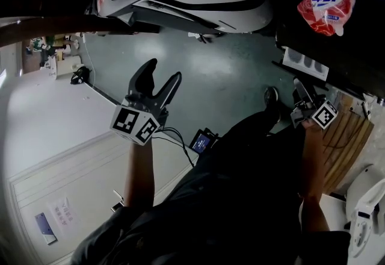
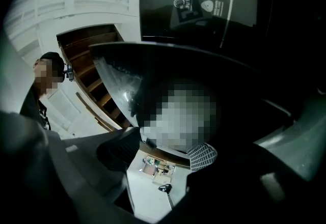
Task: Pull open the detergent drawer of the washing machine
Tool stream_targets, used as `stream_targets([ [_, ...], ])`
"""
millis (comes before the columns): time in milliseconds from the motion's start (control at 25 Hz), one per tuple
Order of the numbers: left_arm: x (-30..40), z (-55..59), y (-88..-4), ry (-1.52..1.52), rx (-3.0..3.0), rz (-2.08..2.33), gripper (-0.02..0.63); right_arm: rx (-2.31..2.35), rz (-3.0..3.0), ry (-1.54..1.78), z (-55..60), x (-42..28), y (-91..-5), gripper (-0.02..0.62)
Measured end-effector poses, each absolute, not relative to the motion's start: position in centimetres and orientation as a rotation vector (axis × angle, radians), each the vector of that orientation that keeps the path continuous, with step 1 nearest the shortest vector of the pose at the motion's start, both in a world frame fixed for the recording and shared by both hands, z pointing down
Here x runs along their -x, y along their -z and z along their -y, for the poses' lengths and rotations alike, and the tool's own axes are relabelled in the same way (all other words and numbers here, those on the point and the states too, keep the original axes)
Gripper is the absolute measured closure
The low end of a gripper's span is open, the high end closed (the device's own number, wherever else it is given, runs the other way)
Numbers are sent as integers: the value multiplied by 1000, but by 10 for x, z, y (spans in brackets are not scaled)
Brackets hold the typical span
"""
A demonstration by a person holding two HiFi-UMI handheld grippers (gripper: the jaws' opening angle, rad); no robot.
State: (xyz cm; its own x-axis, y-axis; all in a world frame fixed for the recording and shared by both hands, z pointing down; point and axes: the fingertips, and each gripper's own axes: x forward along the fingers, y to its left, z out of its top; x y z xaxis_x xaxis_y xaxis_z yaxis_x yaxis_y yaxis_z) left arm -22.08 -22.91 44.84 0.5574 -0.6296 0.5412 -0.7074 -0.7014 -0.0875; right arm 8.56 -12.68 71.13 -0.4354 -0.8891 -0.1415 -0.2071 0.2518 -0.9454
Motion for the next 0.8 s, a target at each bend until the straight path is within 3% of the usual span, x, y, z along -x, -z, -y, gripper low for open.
stream_targets([
  [800, 163, 241, -461, -728, -2711, 964, 229, 1001, -1810, 1414, 54, -47, -710, 308],
])
